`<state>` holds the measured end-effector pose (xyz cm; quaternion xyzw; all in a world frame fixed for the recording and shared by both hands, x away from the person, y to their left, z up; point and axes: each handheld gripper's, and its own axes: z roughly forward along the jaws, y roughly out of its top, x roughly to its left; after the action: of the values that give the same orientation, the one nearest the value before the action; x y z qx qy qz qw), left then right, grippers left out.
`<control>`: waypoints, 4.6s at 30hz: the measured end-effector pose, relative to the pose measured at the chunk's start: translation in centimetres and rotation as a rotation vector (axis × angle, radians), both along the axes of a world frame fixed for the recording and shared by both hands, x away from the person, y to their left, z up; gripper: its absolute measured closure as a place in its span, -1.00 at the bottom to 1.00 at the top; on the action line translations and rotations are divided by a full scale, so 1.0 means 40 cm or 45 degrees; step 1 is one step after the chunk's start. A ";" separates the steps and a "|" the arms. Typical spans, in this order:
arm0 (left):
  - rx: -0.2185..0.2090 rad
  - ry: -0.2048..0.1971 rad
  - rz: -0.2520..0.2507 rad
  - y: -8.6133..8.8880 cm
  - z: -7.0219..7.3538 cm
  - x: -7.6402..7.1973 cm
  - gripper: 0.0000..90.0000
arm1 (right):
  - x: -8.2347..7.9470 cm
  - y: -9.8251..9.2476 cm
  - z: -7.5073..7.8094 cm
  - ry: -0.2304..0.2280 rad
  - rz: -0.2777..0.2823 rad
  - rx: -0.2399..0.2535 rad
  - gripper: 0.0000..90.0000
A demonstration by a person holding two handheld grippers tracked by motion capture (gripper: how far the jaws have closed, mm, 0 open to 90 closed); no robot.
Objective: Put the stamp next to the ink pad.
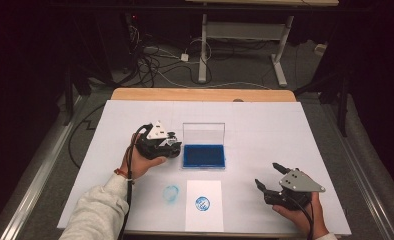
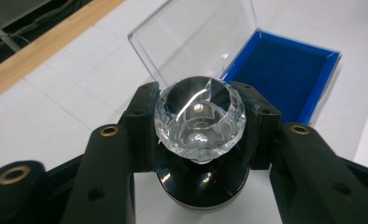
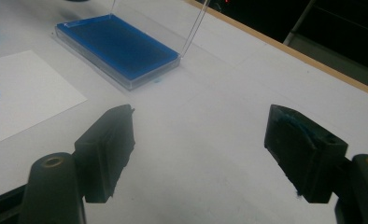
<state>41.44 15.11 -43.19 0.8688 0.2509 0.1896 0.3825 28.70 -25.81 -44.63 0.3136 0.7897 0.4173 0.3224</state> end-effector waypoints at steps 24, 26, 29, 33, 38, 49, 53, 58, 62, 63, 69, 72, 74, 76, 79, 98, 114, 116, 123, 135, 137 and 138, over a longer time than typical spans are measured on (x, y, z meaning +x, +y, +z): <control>0.010 0.051 -0.010 -0.003 -0.035 0.001 0.19 | -0.001 0.005 0.000 0.001 0.024 -0.014 -0.44; 0.007 0.053 -0.012 -0.002 -0.036 0.001 0.19 | -0.001 0.005 0.000 -0.002 0.025 -0.020 -0.43; 0.013 0.057 -0.015 -0.003 -0.037 0.000 0.16 | -0.002 0.007 0.000 -0.001 0.029 -0.020 -0.43; 0.031 0.052 -0.019 -0.009 -0.038 -0.003 0.12 | -0.001 0.007 -0.001 0.007 0.033 -0.024 -0.43; 0.023 0.047 0.007 -0.009 -0.035 -0.004 0.00 | -0.001 0.008 -0.002 0.010 0.038 -0.026 -0.43; -0.010 -0.067 0.042 -0.006 -0.005 -0.026 -0.21 | -0.003 0.007 0.001 -0.006 0.034 -0.025 -0.43; -0.053 -0.092 0.071 -0.001 0.000 -0.030 -0.38 | -0.003 0.006 0.001 -0.004 0.035 -0.022 -0.43; -0.062 -0.120 0.114 -0.001 0.005 -0.033 -0.61 | -0.003 0.007 -0.001 -0.002 0.034 -0.027 -0.43; -0.067 -0.115 0.114 -0.004 0.005 -0.035 -0.66 | -0.003 0.006 0.000 0.000 0.036 -0.026 -0.43; -0.070 -0.116 0.113 -0.005 0.006 -0.036 -0.66 | -0.002 0.006 -0.001 0.001 0.036 -0.026 -0.43; -0.061 -0.141 0.118 -0.013 0.013 -0.046 -0.66 | -0.003 0.005 0.000 -0.002 0.033 -0.021 -0.44; -0.054 -0.151 0.109 -0.019 0.017 -0.053 -0.66 | -0.002 0.005 0.000 -0.002 0.033 -0.021 -0.44; -0.066 -0.153 0.097 -0.020 0.021 -0.057 -0.66 | -0.003 0.005 0.000 -0.003 0.032 -0.018 -0.44; -0.077 -0.160 0.096 -0.021 0.024 -0.062 -0.66 | -0.003 0.005 0.001 -0.003 0.034 -0.016 -0.44; -0.086 -0.160 0.088 -0.021 0.026 -0.065 -0.66 | -0.004 0.005 0.002 -0.007 0.037 -0.011 -0.44; -0.112 -0.252 0.049 -0.016 0.073 -0.122 -0.66 | -0.011 0.007 0.011 -0.044 0.024 -0.014 -0.44; -0.088 -0.346 0.023 -0.003 0.091 -0.182 -0.66 | -0.016 0.008 0.016 -0.059 0.026 -0.019 -0.44; -0.089 -0.351 0.022 0.003 0.088 -0.187 -0.66 | -0.017 0.009 0.016 -0.061 0.023 -0.022 -0.44; -0.093 -0.367 0.026 0.022 0.086 -0.206 -0.66 | -0.018 0.009 0.018 -0.073 0.014 -0.026 -0.44; -0.064 -0.361 0.037 0.046 0.067 -0.237 -0.66 | -0.019 0.012 0.019 -0.085 -0.011 -0.041 -0.43; -0.057 -0.368 0.042 0.050 0.062 -0.242 -0.66 | -0.019 0.013 0.019 -0.085 -0.011 -0.044 -0.43; -0.057 -0.368 0.046 0.053 0.059 -0.243 -0.66 | -0.019 0.013 0.018 -0.084 -0.009 -0.045 -0.43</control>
<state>31.71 17.23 -40.83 0.8191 0.2131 0.3138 0.4304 27.94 -25.29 -43.89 0.2967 0.7848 0.4122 0.3552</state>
